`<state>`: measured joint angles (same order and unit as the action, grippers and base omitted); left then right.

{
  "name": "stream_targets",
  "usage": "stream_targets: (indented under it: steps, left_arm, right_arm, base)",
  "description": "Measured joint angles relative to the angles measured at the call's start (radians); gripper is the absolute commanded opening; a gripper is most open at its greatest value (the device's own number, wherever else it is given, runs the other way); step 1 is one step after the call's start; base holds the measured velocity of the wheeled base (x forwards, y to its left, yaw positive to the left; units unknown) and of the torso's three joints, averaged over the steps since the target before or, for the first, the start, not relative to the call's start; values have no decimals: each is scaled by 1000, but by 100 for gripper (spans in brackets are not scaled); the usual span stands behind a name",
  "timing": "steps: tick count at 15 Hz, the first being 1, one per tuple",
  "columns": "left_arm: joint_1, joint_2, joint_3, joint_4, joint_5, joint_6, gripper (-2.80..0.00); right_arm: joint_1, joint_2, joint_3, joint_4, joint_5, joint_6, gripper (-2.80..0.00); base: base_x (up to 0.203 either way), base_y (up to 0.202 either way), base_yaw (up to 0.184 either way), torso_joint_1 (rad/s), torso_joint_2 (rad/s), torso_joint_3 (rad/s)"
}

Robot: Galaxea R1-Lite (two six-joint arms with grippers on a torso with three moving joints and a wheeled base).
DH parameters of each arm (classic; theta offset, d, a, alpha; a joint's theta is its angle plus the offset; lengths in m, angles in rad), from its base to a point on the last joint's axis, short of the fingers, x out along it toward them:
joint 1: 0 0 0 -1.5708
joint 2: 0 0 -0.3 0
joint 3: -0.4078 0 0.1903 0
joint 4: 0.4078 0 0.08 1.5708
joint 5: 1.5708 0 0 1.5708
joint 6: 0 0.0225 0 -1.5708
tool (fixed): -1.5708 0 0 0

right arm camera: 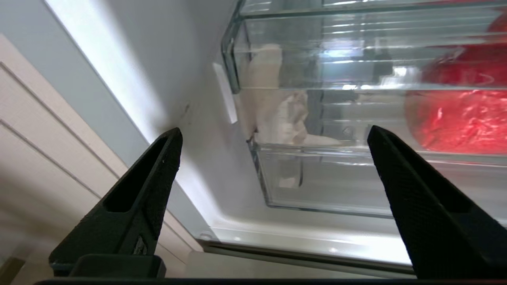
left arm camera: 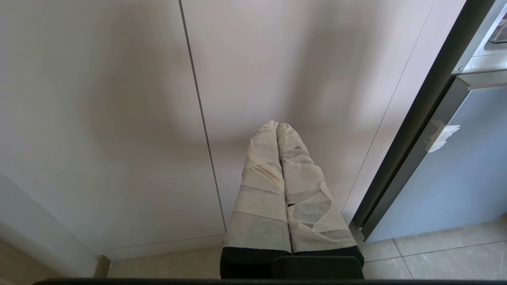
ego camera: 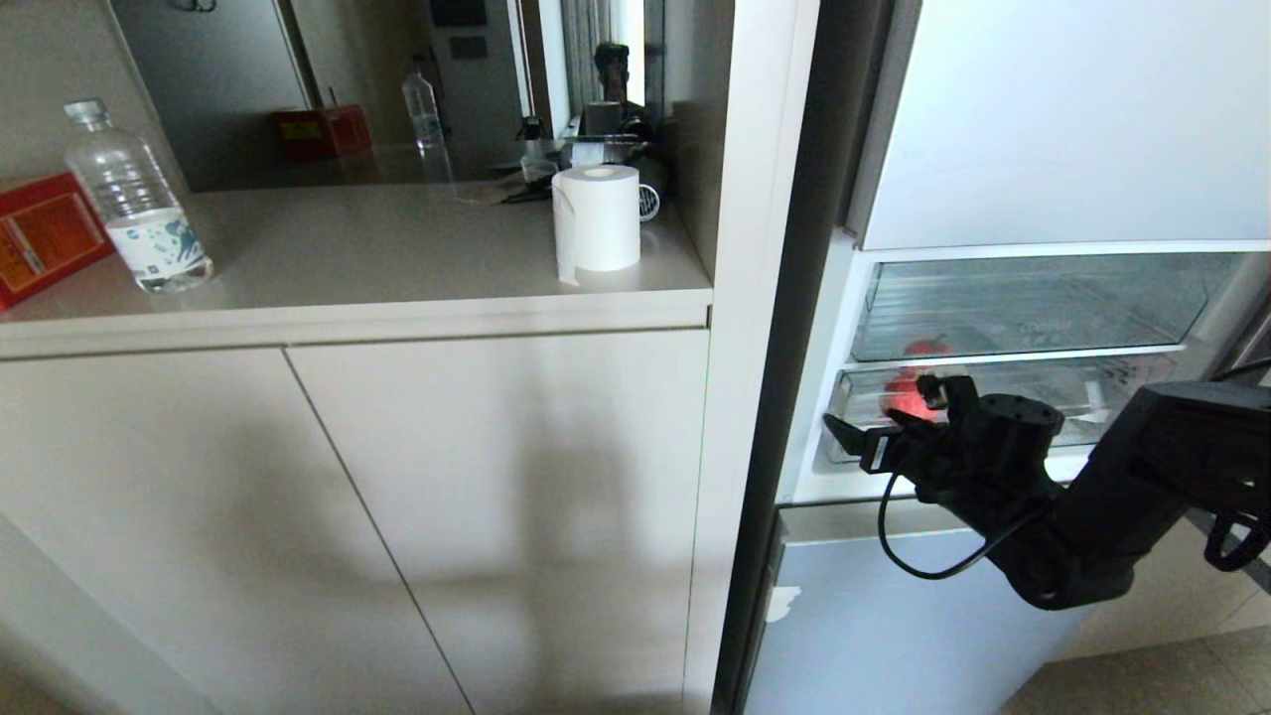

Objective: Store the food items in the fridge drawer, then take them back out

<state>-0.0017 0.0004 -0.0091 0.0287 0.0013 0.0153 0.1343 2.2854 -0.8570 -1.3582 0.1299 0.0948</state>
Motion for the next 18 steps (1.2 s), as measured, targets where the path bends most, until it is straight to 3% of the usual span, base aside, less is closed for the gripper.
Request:
stream_targets:
  steps: [10,11,18]
  left_arm:
    - [0,0,0,0,0,0,-280]
    - [0,0,0,0,0,0,-280]
    - [0,0,0,0,0,0,-280]
  right_arm:
    - [13,29,-90,55,-25,2,0]
    - [16,31,-93,56,-26,1,-280]
    - [67,45,-111,57,-71,-3,-280]
  base:
    - [0,0,0,0,0,0]
    - [0,0,0,0,0,0]
    - [0,0,0,0,0,0]
